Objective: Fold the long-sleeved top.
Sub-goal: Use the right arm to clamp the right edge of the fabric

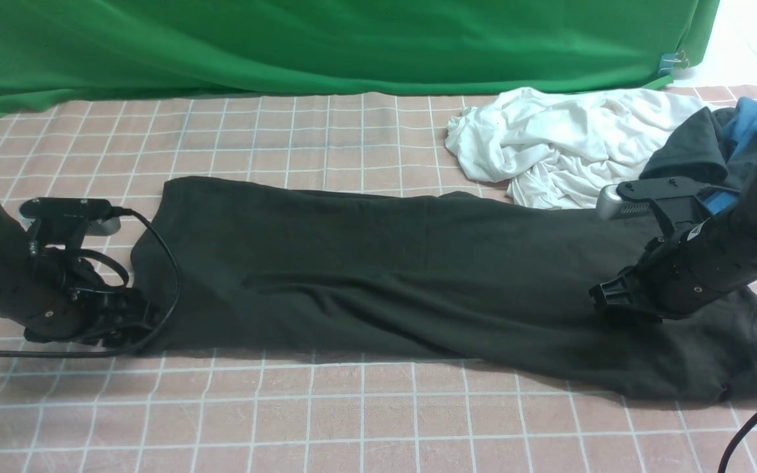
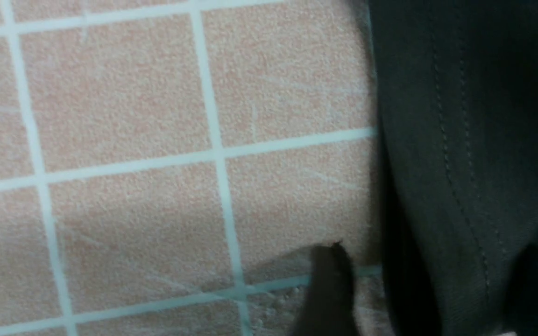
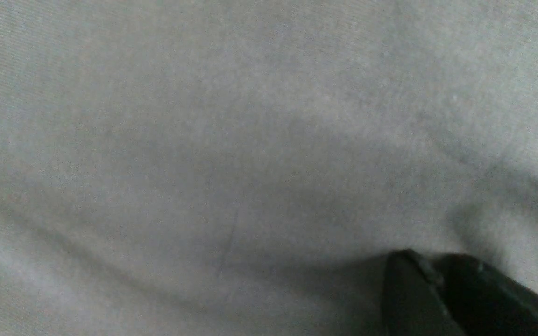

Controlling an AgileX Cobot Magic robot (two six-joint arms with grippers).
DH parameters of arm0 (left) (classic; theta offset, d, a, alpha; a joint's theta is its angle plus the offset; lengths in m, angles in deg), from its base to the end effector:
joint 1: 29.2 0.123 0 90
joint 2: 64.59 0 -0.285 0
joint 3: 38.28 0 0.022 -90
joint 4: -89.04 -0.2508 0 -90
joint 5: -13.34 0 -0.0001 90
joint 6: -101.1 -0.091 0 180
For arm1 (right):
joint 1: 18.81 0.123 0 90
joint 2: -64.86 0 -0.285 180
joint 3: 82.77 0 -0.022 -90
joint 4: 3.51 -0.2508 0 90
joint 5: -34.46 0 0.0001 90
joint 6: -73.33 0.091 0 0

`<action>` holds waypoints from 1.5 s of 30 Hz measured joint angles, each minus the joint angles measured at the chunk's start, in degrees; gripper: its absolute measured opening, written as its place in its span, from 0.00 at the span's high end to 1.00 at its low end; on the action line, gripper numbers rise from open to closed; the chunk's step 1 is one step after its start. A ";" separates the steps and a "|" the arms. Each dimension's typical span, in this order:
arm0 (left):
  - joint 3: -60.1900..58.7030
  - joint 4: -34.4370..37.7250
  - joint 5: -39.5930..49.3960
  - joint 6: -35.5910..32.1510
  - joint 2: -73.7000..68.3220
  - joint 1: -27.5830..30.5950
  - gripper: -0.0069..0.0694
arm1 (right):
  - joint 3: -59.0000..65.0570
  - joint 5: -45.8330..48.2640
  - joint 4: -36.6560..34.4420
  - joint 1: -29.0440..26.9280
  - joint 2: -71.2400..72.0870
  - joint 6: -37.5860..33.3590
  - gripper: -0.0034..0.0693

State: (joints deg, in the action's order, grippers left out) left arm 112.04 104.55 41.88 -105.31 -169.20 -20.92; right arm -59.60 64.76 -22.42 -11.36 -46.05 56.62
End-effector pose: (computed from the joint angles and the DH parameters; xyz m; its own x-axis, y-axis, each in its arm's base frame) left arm 0.2933 0.0309 0.1536 -0.9406 0.0836 -0.3290 0.1059 0.9931 -0.0503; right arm 0.3187 0.0567 0.1447 -0.9476 -0.1280 -0.2928 -0.1791 0.9715 0.1552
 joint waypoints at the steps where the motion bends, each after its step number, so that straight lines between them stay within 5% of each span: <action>1: 0.00 -0.06 0.58 0.12 -0.04 0.00 0.49 | 0.00 0.00 0.00 0.00 0.00 0.00 0.73; 2: 0.00 -0.06 0.72 0.11 -0.04 0.00 0.52 | 0.00 0.00 0.00 0.00 0.00 0.00 0.73; 4: 0.00 0.00 2.02 -0.02 -0.04 0.00 0.75 | 0.00 0.00 0.00 0.00 -0.07 0.00 0.73; 6: 0.52 -0.27 3.52 0.00 -0.04 0.00 0.83 | 0.00 0.00 0.00 0.00 -0.07 0.00 0.73; 13: 4.36 -6.26 12.69 4.80 2.78 0.00 0.85 | 0.00 0.00 -0.06 0.00 -0.07 -0.05 0.72; 31: 4.72 -15.51 20.22 10.65 7.92 -0.06 0.84 | 0.05 -0.01 0.06 0.00 0.46 -0.43 0.70; 39: 4.72 -17.57 20.47 9.77 6.75 0.00 0.61 | 0.72 1.63 3.78 -0.76 7.88 0.41 0.55; 43: 4.72 -15.51 20.54 9.93 6.75 0.00 0.37 | 0.72 2.46 6.65 -0.88 14.86 3.59 0.43; 45: 4.72 -12.70 20.26 10.40 7.24 0.00 0.32 | 0.72 3.38 9.11 -0.88 16.85 6.15 0.38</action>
State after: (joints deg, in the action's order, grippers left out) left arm 116.76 91.85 62.14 -94.91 -161.96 -20.92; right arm -58.88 68.14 -13.31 -12.24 -29.19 62.77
